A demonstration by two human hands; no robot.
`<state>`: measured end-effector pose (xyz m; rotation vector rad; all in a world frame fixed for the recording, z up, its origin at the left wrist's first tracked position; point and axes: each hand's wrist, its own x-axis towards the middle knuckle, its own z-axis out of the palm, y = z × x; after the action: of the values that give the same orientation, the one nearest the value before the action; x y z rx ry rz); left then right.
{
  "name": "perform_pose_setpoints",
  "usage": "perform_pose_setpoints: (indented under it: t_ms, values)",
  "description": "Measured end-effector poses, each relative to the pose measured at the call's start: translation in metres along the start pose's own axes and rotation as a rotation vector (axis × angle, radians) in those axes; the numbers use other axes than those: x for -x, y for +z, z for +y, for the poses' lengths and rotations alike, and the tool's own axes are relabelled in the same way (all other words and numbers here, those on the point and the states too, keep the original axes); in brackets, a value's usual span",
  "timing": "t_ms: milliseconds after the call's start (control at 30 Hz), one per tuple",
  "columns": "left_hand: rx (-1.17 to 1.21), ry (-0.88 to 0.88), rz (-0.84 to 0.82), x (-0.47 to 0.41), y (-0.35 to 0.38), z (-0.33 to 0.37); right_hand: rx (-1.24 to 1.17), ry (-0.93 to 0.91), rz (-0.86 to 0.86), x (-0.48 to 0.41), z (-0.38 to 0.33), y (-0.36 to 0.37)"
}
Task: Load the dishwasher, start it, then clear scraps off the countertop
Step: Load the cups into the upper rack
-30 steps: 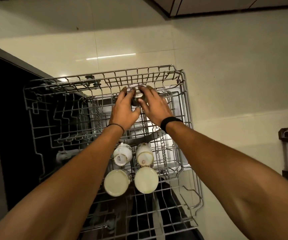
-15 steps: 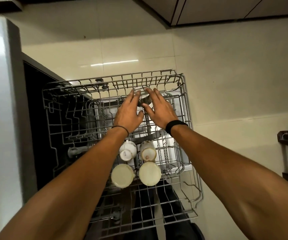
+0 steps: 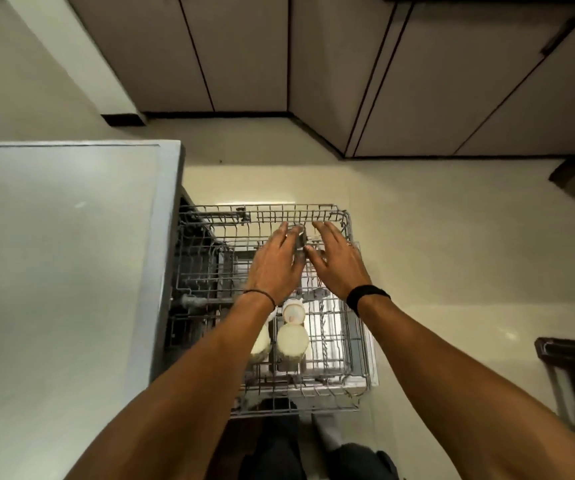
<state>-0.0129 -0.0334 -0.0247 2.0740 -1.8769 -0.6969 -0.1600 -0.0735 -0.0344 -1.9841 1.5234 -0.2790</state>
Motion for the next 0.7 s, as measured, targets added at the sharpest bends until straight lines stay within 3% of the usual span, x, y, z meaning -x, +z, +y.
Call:
perform_pose_setpoints:
  t_ms: [400,700]
  values:
    - [-0.239,-0.067,0.384,0.14,-0.084,0.05,0.015,-0.47,0.108,0.09,-0.08,-0.07]
    - [-0.413,-0.363,0.594,0.288,-0.135,0.002,-0.037,-0.814,-0.04,0.165,-0.186,-0.042]
